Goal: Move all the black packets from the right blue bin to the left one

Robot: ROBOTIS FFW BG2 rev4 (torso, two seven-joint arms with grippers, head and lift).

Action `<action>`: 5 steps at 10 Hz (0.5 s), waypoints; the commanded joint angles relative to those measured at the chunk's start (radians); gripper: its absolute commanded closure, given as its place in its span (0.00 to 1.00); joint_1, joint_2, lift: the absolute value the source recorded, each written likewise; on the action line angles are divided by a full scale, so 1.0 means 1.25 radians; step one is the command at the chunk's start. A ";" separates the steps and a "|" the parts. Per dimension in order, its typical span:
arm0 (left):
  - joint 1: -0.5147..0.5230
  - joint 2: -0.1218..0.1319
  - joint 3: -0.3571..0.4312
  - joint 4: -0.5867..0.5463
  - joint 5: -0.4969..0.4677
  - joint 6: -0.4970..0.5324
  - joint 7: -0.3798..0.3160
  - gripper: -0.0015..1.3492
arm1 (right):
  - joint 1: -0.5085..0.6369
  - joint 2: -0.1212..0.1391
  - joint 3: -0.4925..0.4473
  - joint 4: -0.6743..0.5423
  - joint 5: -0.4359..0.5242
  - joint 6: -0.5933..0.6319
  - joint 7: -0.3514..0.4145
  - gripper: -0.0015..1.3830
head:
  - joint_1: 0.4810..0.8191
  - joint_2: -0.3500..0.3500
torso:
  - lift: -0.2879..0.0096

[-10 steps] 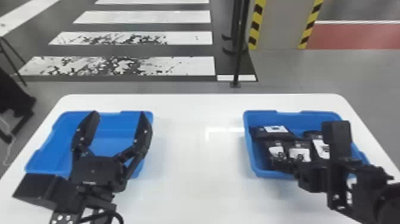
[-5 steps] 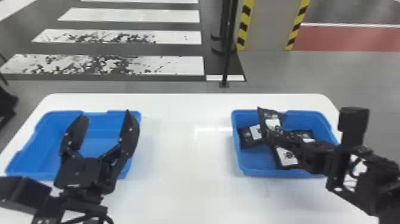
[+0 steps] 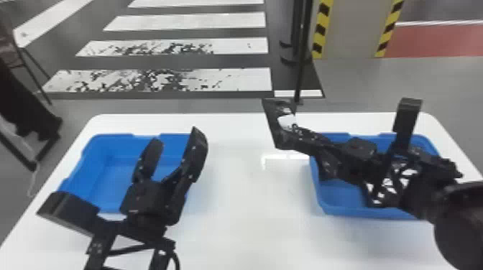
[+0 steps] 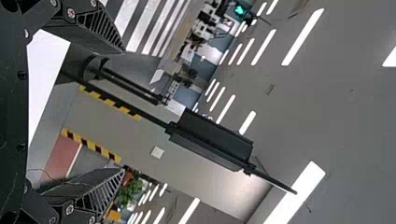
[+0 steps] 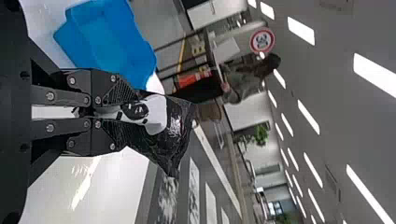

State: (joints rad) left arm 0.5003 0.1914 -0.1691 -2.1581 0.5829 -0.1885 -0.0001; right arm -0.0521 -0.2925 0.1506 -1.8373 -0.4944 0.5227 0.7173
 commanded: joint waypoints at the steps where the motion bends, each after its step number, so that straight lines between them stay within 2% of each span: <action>1: -0.012 0.000 0.003 -0.012 0.030 0.066 -0.017 0.12 | -0.033 -0.027 0.120 0.002 -0.056 0.000 0.000 0.78 | 0.63 0.68 | 0.40; 3: -0.015 -0.001 0.011 -0.012 -0.015 0.102 -0.018 0.12 | -0.062 -0.041 0.208 0.012 -0.089 -0.008 -0.001 0.78 | 0.63 0.80 | 0.40; 5: -0.019 -0.003 0.017 -0.012 -0.029 0.137 -0.020 0.12 | -0.080 -0.045 0.230 0.012 -0.096 -0.014 -0.001 0.78 | 0.63 0.86 | 0.40</action>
State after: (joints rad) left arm 0.4766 0.1882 -0.1499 -2.1733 0.5510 -0.0308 -0.0240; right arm -0.1465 -0.3468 0.4339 -1.8200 -0.6124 0.5068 0.7163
